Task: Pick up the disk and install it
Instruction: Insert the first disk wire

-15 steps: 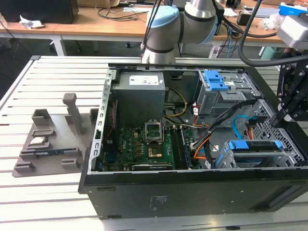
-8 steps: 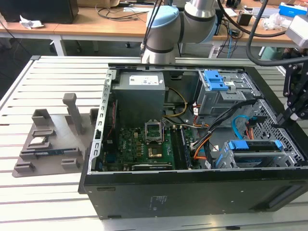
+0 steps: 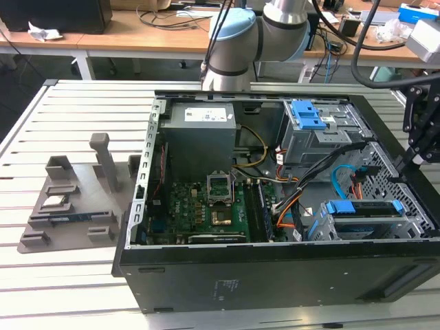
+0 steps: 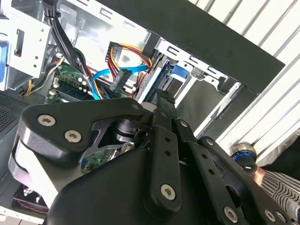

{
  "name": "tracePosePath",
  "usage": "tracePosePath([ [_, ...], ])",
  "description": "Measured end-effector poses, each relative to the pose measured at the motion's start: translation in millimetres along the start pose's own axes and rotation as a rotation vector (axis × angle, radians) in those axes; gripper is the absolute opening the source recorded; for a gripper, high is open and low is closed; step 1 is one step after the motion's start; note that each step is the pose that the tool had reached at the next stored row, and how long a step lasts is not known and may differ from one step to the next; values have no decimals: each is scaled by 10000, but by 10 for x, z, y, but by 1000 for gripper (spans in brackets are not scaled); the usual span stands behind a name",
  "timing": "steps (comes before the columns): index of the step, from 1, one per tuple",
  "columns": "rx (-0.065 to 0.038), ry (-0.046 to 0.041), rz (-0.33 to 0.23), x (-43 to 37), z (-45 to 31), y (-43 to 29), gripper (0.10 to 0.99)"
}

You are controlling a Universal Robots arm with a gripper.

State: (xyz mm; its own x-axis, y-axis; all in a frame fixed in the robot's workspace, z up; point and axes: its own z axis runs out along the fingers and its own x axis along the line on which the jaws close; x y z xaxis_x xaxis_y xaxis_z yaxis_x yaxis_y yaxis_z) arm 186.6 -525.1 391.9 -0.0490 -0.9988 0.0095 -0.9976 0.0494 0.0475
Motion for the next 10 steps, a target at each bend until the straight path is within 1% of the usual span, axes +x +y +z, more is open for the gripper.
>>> tracePosePath([
  [3,1,7,1,-39,40,19,106],
  [5,1,19,1,-71,69,47,106],
  [6,1,19,0,-123,91,62,106],
  [7,1,20,1,-149,105,70,106],
  [10,1,19,2,-196,138,84,106],
])
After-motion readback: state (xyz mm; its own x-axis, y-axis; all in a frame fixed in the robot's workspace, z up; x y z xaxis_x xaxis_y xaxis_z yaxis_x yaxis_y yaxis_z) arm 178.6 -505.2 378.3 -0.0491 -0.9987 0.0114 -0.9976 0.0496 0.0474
